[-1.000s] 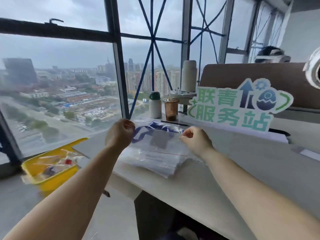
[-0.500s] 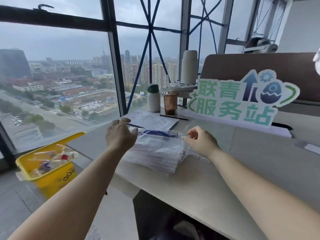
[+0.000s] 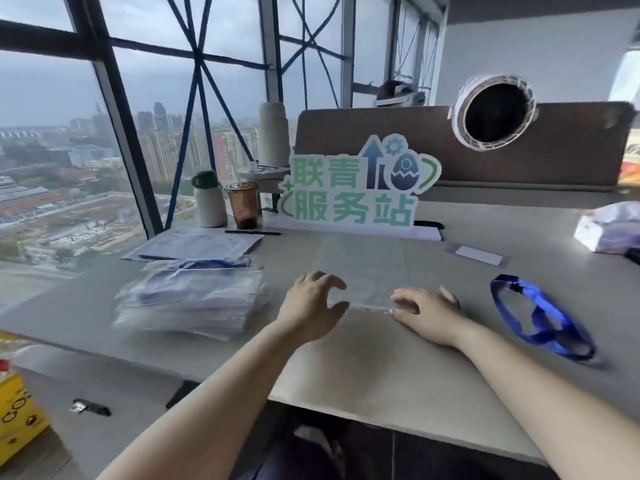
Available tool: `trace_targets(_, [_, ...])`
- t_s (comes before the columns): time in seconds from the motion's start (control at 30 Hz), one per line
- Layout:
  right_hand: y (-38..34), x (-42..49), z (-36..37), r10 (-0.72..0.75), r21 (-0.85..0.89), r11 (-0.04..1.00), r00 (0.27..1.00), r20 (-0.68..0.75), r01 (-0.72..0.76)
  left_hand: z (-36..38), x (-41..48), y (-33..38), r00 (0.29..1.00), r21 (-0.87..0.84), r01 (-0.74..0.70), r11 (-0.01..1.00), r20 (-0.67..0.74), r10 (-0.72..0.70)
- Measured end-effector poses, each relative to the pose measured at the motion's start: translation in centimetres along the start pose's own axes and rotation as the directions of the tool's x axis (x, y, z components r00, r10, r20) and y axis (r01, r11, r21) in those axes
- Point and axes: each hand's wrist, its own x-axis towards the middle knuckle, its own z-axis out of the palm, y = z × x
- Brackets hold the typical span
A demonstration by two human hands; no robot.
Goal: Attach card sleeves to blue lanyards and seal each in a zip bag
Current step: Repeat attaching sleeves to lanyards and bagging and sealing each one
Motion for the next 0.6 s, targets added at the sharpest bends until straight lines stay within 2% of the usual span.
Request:
trace_targets(0.07, [2.6,-1.6,-1.0,0.030,0.035,0.999,0.999,-0.022,-0.029,2.5,0.6,1.4,0.996,-0.017,-0.037,0.999,0.079,0.038])
trace_targets(0.2, [6.7,-3.9,-2.4,0.076,0.067,0.995,0.993,-0.091,-0.070,5.6,2.3,4.7,0.990,-0.058,-0.110,0.992,0.088,0.115])
trace_targets(0.4, [9.4,-4.2,-1.7,0.145,0.062,0.989,0.915,-0.377,-0.132,8.2,5.0,8.2,0.978,-0.117,-0.176,0.978,0.089,0.187])
trace_targets(0.6, [9.4,-4.1,-1.3,0.068,0.064,0.997,0.910,-0.409,-0.045,9.0,5.2,8.2,0.989,-0.160,-0.135,0.978,0.030,0.142])
